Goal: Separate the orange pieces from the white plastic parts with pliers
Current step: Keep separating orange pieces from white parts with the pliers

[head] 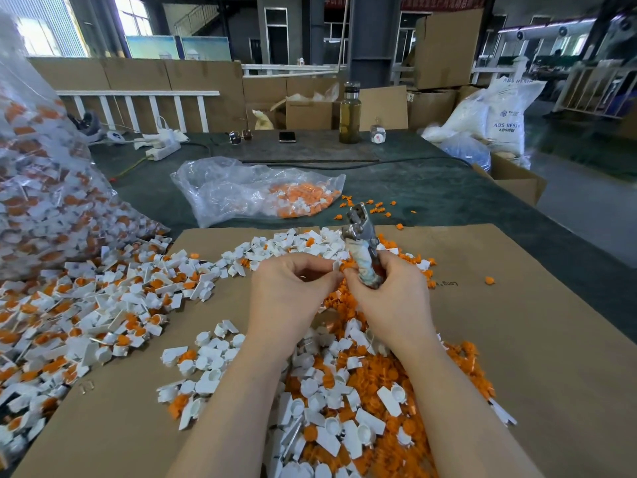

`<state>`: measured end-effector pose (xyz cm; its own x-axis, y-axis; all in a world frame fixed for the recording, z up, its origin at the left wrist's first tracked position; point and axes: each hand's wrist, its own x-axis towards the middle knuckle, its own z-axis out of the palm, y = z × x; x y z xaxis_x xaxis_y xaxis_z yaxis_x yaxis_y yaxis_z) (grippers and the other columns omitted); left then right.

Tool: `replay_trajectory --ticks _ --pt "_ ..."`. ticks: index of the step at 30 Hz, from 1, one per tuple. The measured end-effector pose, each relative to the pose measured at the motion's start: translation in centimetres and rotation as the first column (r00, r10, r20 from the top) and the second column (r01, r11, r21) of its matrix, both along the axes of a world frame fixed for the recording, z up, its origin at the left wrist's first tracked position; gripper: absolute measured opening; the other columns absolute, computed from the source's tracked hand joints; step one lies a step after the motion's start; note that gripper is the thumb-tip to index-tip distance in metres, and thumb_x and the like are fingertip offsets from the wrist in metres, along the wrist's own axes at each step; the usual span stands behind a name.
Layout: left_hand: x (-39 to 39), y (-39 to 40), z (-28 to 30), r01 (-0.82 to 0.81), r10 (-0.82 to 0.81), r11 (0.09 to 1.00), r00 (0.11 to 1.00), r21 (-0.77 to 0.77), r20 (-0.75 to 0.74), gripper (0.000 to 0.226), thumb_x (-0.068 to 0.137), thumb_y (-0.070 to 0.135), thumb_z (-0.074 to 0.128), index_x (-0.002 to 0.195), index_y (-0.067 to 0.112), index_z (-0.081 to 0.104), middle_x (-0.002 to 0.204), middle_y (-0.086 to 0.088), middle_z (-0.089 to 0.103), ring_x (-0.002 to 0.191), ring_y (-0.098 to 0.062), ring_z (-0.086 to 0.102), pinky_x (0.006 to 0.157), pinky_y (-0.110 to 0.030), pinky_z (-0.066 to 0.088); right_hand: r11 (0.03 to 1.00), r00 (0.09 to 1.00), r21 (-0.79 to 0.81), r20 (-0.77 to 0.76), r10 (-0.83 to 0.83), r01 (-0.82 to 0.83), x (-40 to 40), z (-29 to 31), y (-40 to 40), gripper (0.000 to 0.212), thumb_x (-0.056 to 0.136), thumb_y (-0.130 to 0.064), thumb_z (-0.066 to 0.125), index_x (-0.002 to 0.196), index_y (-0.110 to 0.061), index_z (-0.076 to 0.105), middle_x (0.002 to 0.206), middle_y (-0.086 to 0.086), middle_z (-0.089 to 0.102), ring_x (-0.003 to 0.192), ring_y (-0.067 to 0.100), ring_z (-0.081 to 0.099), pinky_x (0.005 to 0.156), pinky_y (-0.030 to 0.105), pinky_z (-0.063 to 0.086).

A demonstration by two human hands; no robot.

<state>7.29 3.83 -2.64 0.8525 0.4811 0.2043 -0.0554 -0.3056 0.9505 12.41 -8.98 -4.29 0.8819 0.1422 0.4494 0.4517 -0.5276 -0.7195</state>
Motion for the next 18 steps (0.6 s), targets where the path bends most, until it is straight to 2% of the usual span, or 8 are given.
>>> replay_trajectory --ticks 2,6,9,13,15,18 --pt "0.02 -0.17 0.04 0.000 -0.001 1.000 1.000 0.030 0.010 0.026 0.076 0.018 0.085 0.063 0.038 0.074 0.067 0.021 0.072 0.067 0.005 0.067 0.054 -0.007 0.048 1.000 1.000 0.005 -0.002 -0.004 0.004 0.04 -0.03 -0.01 0.017 0.084 -0.034 0.071 0.079 -0.021 0.060 0.069 -0.011 0.059 0.065 0.008 0.057 0.054 0.028 0.046" --pt "-0.01 -0.36 0.10 0.001 -0.001 0.998 1.000 0.056 0.000 0.027 0.076 0.016 0.084 0.064 0.038 0.073 0.067 0.023 0.071 0.067 0.007 0.066 0.053 -0.004 0.045 1.000 1.000 0.001 -0.025 0.016 -0.016 0.18 0.00 -0.05 0.016 0.084 -0.033 0.071 0.078 -0.023 0.060 0.069 -0.012 0.060 0.065 0.007 0.057 0.054 0.028 0.046" --pt "-0.01 -0.23 -0.01 -0.017 0.017 0.999 1.000 0.043 -0.002 0.024 0.077 0.019 0.084 0.066 0.038 0.073 0.068 0.022 0.071 0.068 0.004 0.067 0.054 -0.007 0.049 0.998 0.997 0.020 -0.049 0.053 -0.052 0.23 0.05 -0.06 0.017 0.084 -0.030 0.071 0.075 -0.031 0.057 0.068 -0.014 0.059 0.063 0.004 0.056 0.053 0.020 0.039" --pt "0.12 -0.07 -0.14 -0.055 0.055 0.998 0.998 0.012 -0.004 0.015 0.077 0.025 0.084 0.069 0.035 0.075 0.069 0.018 0.072 0.072 -0.003 0.071 0.064 -0.020 0.056 0.992 0.988 0.078 -0.109 0.108 -0.100 0.19 0.01 -0.07 0.008 0.085 -0.026 0.070 0.082 -0.028 0.062 0.071 -0.013 0.062 0.069 -0.002 0.058 0.052 0.014 0.038" --pt "0.19 -0.12 -0.16 -0.064 0.064 0.998 0.998 0.003 -0.001 0.014 0.075 0.027 0.085 0.069 0.033 0.074 0.068 0.017 0.072 0.072 -0.005 0.071 0.066 -0.024 0.058 0.990 0.987 0.085 -0.110 0.120 -0.111 0.19 0.07 -0.10 0.011 0.086 -0.025 0.069 0.079 -0.029 0.061 0.069 -0.011 0.061 0.068 -0.002 0.057 0.051 0.015 0.039" --pt "0.24 -0.17 -0.17 -0.095 0.095 0.995 0.995 0.003 -0.015 0.015 0.075 0.028 0.086 0.069 0.033 0.073 0.067 0.017 0.071 0.070 -0.005 0.070 0.062 -0.019 0.056 0.987 0.981 0.089 -0.127 0.146 -0.135 0.08 0.23 -0.11 0.007 0.086 -0.023 0.069 0.084 -0.027 0.063 0.073 -0.009 0.063 0.068 0.003 0.059 0.053 0.019 0.042"
